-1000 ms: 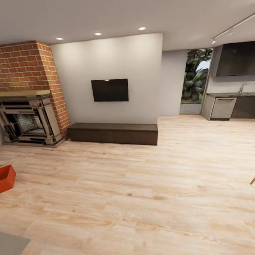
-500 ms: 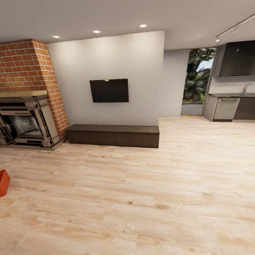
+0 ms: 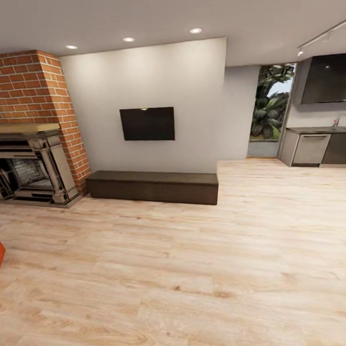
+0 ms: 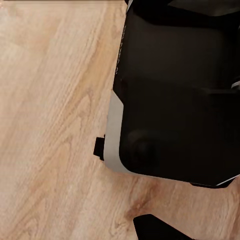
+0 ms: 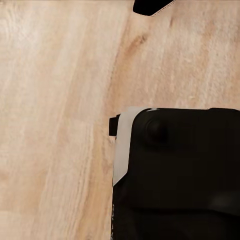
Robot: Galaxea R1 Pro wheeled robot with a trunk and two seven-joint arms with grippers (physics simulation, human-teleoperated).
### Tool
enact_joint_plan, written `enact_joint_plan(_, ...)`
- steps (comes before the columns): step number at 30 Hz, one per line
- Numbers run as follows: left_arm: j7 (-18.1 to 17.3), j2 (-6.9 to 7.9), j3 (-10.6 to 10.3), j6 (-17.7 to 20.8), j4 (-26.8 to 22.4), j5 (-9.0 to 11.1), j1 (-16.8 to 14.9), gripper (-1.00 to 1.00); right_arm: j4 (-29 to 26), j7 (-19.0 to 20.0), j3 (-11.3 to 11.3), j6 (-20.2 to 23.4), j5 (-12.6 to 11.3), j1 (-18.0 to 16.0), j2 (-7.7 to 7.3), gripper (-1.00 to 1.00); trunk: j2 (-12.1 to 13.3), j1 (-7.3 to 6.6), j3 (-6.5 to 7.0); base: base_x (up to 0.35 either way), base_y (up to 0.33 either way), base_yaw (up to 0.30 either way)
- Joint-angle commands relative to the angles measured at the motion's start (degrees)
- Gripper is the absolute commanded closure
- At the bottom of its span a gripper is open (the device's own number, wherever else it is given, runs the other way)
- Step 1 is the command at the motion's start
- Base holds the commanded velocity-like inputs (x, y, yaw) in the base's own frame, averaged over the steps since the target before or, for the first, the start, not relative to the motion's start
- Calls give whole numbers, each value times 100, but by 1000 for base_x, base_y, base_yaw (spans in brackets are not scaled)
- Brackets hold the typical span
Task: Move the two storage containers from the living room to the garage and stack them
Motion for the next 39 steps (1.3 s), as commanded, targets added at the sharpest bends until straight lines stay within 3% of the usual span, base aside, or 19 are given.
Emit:
enact_joint_plan(1,7,0,-13,-17,5,36,-5,-100,15,-5,47,-25,-42,-7,4,-100,-10,6,-11,324,0,0)
enact_joint_plan(17,7,16,-13,-13,5,36,-5,-100,15,-4,43,-25,-42,-7,3,-100,-10,6,-11,324,0,11)
enact_joint_plan(39,7,16,-13,-18,5,36,-5,-100,15,-3,47,-25,-42,-7,-14,-100,-10,6,-11,324,0,264)
